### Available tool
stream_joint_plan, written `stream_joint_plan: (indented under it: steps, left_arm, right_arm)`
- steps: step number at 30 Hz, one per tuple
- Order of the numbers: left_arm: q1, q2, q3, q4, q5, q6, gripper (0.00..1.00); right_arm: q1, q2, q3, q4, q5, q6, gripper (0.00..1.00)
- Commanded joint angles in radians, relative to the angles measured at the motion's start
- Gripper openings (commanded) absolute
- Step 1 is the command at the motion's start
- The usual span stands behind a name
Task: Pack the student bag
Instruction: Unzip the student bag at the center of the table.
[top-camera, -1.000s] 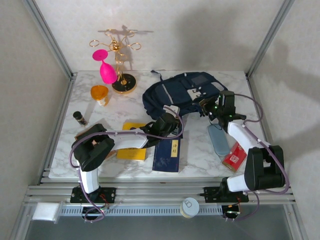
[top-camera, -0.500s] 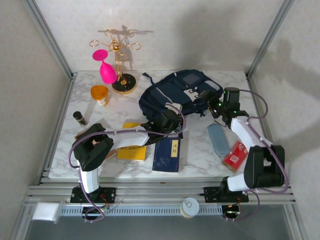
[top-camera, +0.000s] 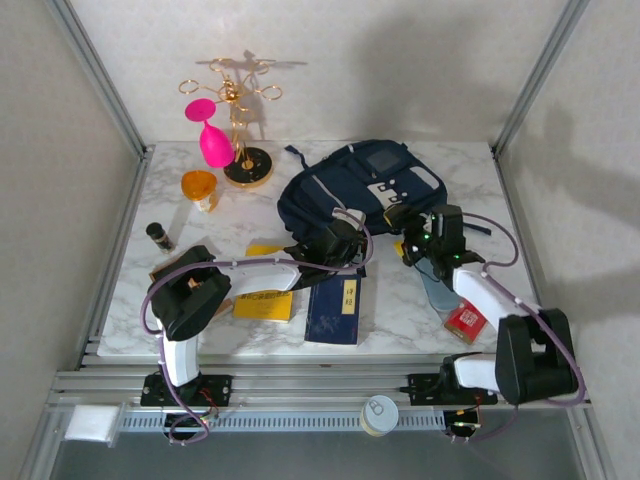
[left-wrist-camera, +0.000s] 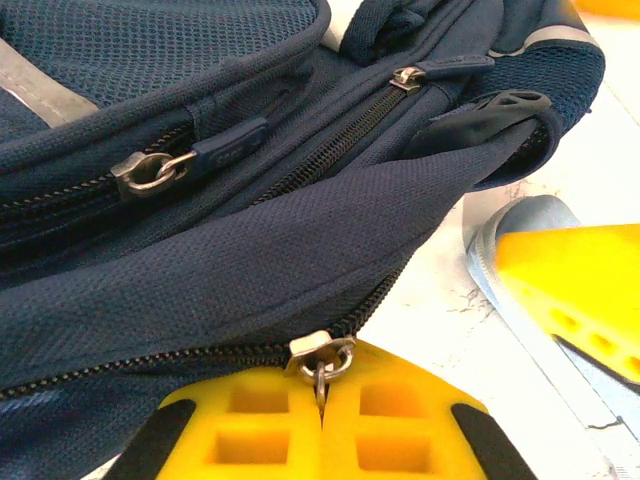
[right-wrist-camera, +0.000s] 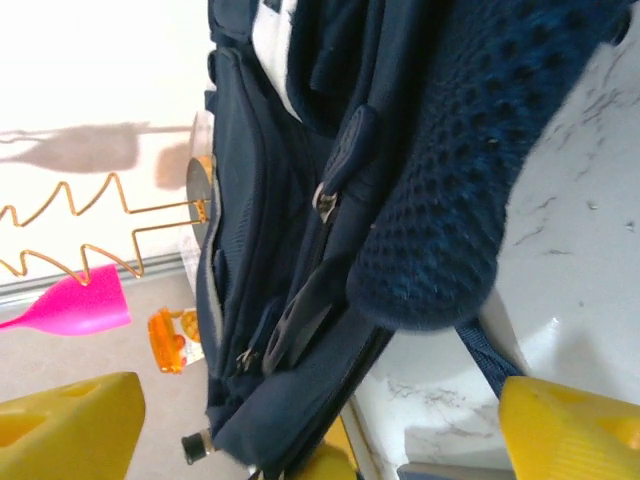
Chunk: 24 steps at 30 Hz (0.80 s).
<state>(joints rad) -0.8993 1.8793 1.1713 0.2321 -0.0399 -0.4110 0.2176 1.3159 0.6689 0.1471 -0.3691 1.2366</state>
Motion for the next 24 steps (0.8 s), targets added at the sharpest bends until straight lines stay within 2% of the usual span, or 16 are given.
stream_joint_plan:
  steps: [1,3,6,10,15,19,24]
  left_arm:
    - [-0.002,-0.004,0.06,0.059,0.035,-0.005,0.0]
    - [-0.002,0.001,0.07,0.052,0.038,-0.006,0.0]
    - [-0.002,0.001,0.077,0.042,0.039,-0.004,0.0]
    - [-0.002,-0.004,0.087,0.007,0.073,0.013,0.0]
    - [0.006,-0.065,0.019,-0.047,0.032,0.049,0.0]
    - [0.034,-0.127,-0.091,-0.066,0.049,0.081,0.0]
    - [0.086,-0.176,-0.177,-0.089,0.093,0.111,0.0]
  right_arm:
    - [0.055,0.063,0.071,0.076,0.051,0.083,0.84]
    - [0.073,0.084,0.069,0.115,0.107,0.103,0.73]
    - [0.073,0.132,0.087,0.152,0.125,0.108,0.57]
    - [0.048,0.19,0.159,0.101,0.091,0.035,0.33]
    - [-0.04,0.178,0.181,0.071,0.004,-0.066,0.12]
    - [-0.14,0.183,0.248,-0.051,-0.093,-0.221,0.03]
    - [-0.24,0.195,0.286,-0.135,-0.187,-0.334,0.04]
